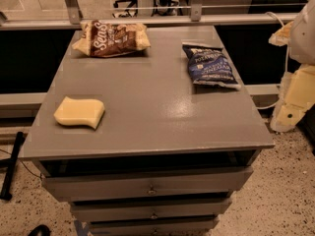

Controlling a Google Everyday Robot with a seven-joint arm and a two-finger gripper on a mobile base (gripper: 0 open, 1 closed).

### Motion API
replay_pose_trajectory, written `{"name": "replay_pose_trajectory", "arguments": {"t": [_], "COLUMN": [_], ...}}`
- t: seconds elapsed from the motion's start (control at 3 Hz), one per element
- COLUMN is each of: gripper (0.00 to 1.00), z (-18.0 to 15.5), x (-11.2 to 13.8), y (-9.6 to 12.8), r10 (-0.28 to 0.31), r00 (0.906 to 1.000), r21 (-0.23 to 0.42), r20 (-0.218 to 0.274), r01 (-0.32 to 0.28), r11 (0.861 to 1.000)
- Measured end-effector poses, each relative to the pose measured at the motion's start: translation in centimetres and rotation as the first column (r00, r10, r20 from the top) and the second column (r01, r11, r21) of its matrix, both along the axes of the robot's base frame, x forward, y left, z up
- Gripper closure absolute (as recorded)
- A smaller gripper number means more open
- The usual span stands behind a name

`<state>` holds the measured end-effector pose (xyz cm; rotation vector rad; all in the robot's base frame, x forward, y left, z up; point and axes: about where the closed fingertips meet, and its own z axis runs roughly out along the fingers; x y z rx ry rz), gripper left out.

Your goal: Move blue chip bag near sponge

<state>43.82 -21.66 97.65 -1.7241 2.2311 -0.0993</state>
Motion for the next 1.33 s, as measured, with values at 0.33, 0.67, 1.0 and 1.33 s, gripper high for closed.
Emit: {"name": "replay_pose_trajectory", "arguments": {"t": [0.33, 0.67, 1.0, 1.33], "gripper": [0.00, 0.00, 0.00, 0.00], "z": [0.0, -0.8, -2.6, -4.9], "x": [0.0, 0.9, 3.7, 8.0], "y": [0.0, -0.2, -0.5, -0.4], "r10": [0.000, -0.020, -0.052, -0.093], "r00": [1.0000, 0.9998, 0.9982, 0.9935], "r21": [0.000, 0.030, 0.102, 0.228], "r20": [0.000, 0.006, 0.029, 0.065], "r01": [0.000, 0.020, 0.049, 0.076], "r11": [1.000, 0.999, 0.994, 0.971]}}
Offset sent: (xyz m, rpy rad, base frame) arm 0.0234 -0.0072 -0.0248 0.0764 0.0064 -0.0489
